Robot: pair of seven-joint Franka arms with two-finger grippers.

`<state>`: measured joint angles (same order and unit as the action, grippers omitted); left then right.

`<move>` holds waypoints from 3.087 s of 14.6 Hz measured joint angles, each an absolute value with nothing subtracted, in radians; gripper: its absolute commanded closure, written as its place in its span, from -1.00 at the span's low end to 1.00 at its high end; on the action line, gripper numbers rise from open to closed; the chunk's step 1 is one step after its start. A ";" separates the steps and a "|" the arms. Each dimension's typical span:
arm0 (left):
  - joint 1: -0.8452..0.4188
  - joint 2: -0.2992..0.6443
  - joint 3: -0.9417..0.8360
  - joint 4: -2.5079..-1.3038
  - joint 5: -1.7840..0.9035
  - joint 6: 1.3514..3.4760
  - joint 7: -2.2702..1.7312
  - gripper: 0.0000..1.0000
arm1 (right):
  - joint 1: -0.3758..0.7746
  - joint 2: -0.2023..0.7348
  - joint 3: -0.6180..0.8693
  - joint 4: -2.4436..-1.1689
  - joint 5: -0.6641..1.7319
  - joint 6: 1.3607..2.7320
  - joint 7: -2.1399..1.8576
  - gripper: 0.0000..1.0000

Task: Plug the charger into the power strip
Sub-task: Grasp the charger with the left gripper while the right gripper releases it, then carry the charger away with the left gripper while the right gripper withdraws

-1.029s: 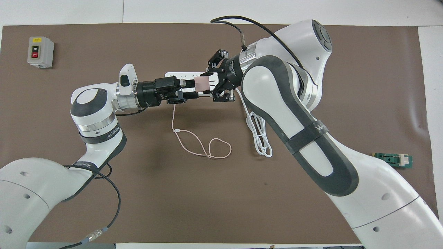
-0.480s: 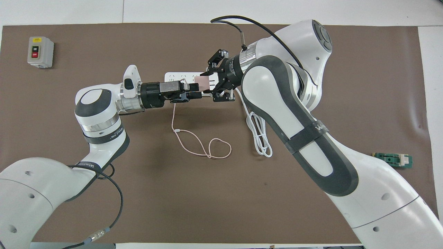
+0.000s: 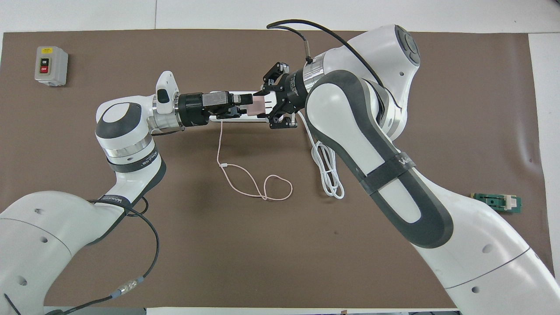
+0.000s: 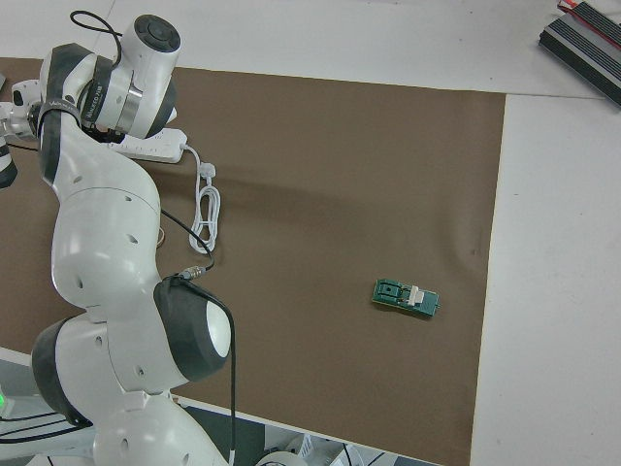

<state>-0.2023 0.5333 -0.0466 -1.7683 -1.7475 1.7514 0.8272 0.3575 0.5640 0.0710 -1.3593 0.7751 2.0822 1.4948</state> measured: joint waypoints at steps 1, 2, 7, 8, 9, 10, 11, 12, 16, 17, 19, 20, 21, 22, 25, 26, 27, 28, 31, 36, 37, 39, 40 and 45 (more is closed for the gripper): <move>-0.202 0.540 -0.047 -1.763 -1.748 1.751 0.827 -1.00 | 0.358 0.564 0.071 -1.359 0.775 2.082 1.495 1.00; -0.202 0.545 -0.047 -1.760 -1.748 1.751 0.827 -0.97 | 0.358 0.564 0.071 -1.359 0.775 2.083 1.495 1.00; -0.202 0.551 -0.047 -1.758 -1.747 1.751 0.828 1.00 | 0.357 0.564 0.070 -1.359 0.778 2.084 1.495 1.00; -0.202 0.551 -0.047 -1.757 -1.748 1.748 0.830 1.00 | 0.357 0.565 0.069 -1.360 0.779 2.084 1.495 1.00; -0.201 0.551 -0.045 -1.751 -1.748 1.741 0.830 1.00 | 0.357 0.567 0.067 -1.359 0.779 2.086 1.495 1.00; -0.201 0.551 -0.043 -1.745 -1.747 1.737 0.830 1.00 | 0.357 0.569 0.067 -1.359 0.780 2.091 1.495 1.00; -0.201 0.551 -0.040 -1.743 -1.746 1.733 0.830 1.00 | 0.358 0.569 0.068 -1.358 0.781 2.093 1.495 1.00; -0.201 0.551 -0.037 -1.742 -1.744 1.729 0.831 1.00 | 0.358 0.569 0.069 -1.357 0.782 2.094 1.495 1.00; -0.197 0.541 -0.016 -1.709 -1.682 1.734 0.828 1.00 | 0.357 0.571 0.065 -1.351 0.819 2.107 1.515 -1.00; -0.187 0.535 -0.005 -1.700 -1.649 1.734 0.822 1.00 | 0.352 0.571 0.060 -1.350 0.819 2.107 1.550 -1.00; -0.151 0.520 0.011 -1.688 -1.573 1.732 0.798 1.00 | 0.331 0.571 0.054 -1.348 0.819 2.107 1.582 -1.00; -0.129 0.505 0.014 -1.682 -1.517 1.732 0.769 1.00 | 0.317 0.571 0.053 -1.346 0.819 2.106 1.583 -1.00; -0.110 0.484 0.016 -1.674 -1.456 1.731 0.725 1.00 | 0.302 0.571 0.053 -1.343 0.819 2.104 1.584 -1.00; -0.095 0.460 0.017 -1.657 -1.391 1.731 0.669 1.00 | 0.287 0.570 0.053 -1.341 0.819 2.100 1.584 -1.00; -0.060 0.399 0.023 -1.549 -1.142 1.708 0.419 1.00 | 0.247 0.564 0.052 -1.339 0.816 2.067 1.584 -1.00; -0.046 0.390 0.026 -1.503 -1.066 1.672 0.332 1.00 | 0.234 0.558 0.051 -1.339 0.802 2.044 1.584 -1.00; -0.030 0.387 0.027 -1.456 -0.995 1.623 0.257 1.00 | 0.220 0.549 0.051 -1.339 0.776 2.022 1.584 -1.00; -0.015 0.387 0.029 -1.420 -0.934 1.578 0.207 1.00 | 0.208 0.538 0.051 -1.338 0.744 2.001 1.584 -1.00; 0.026 0.387 0.037 -1.379 -0.772 1.482 0.134 1.00 | 0.174 0.503 0.050 -1.339 0.675 1.934 1.570 -1.00; 0.045 0.378 0.061 -1.230 -0.480 1.273 0.054 1.00 | 0.083 0.445 0.046 -1.360 0.581 1.798 1.362 -1.00; 0.044 0.374 0.060 -1.211 -0.431 1.242 0.042 1.00 | 0.062 0.435 0.045 -1.363 0.555 1.766 1.305 -1.00; 0.038 0.358 0.055 -1.184 -0.367 1.202 0.015 1.00 | 0.030 0.416 0.045 -1.366 0.505 1.708 1.191 -1.00; 0.033 0.347 0.055 -1.180 -0.343 1.196 0.005 1.00 | 0.019 0.408 0.045 -1.367 0.477 1.684 1.132 -1.00; 0.031 0.325 0.055 -1.163 -0.213 1.194 -0.001 1.00 | -0.003 0.370 0.045 -1.370 0.300 1.600 0.785 -1.00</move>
